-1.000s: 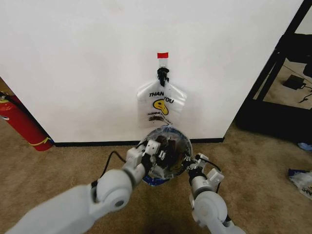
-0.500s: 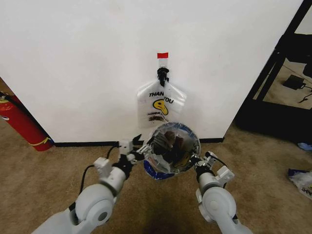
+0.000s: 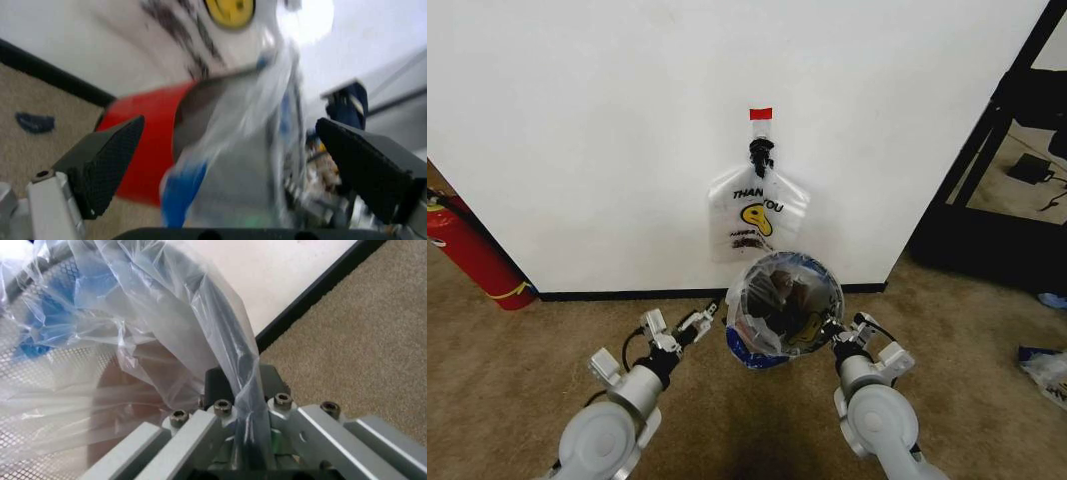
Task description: Pick up the garbage bag from the wall and place it over the trash bin.
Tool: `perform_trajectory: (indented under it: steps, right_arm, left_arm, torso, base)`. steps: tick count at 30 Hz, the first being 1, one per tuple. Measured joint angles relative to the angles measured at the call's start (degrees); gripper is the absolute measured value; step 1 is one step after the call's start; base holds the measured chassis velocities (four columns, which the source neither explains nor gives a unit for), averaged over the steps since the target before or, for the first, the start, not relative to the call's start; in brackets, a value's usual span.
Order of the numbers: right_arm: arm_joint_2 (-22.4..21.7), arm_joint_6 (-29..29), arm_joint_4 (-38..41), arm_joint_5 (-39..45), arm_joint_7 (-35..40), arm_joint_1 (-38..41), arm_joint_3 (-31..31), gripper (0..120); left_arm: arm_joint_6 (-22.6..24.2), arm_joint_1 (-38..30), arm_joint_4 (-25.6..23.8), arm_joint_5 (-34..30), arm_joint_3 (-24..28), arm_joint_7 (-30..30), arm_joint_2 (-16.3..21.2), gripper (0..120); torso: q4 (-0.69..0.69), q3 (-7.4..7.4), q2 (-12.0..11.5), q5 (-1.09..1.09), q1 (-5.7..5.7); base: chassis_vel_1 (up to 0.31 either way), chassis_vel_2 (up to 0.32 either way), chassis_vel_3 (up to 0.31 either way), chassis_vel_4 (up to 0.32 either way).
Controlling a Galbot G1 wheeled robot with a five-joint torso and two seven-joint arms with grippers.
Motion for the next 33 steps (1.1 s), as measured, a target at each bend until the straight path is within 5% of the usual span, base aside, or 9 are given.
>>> perform_trajectory:
  steps: [7,10,33]
  right_arm:
    - [-0.87,-0.75,1.05,2.56,0.66,0.13,1.44,0]
    - [-1.31,-0.99,1.72,3.26,0.85,0.00,1.78,0]
    - [0.43,-1.12,1.92,2.89,0.76,-0.41,0.47,0]
  left_arm:
    - [-3.98,-0.52,5.97,9.75,5.08,7.61,-0.58,91]
    - [-5.04,-0.83,6.92,11.39,6.04,8.60,-1.00,79]
    - [-5.99,-2.82,9.67,12.80,8.87,3.16,-4.16,0]
  torso:
    - [0.00,0.00,0.00,0.00,0.01]
    - [-0.01,0.00,0.00,0.00,0.01]
    - [0.00,0.00,0.00,-0.01,0.01]
  base:
    - [0.000,0.000,0.000,0.000]
    - [0.000,0.000,0.000,0.000]
    - [0.000,0.000,0.000,0.000]
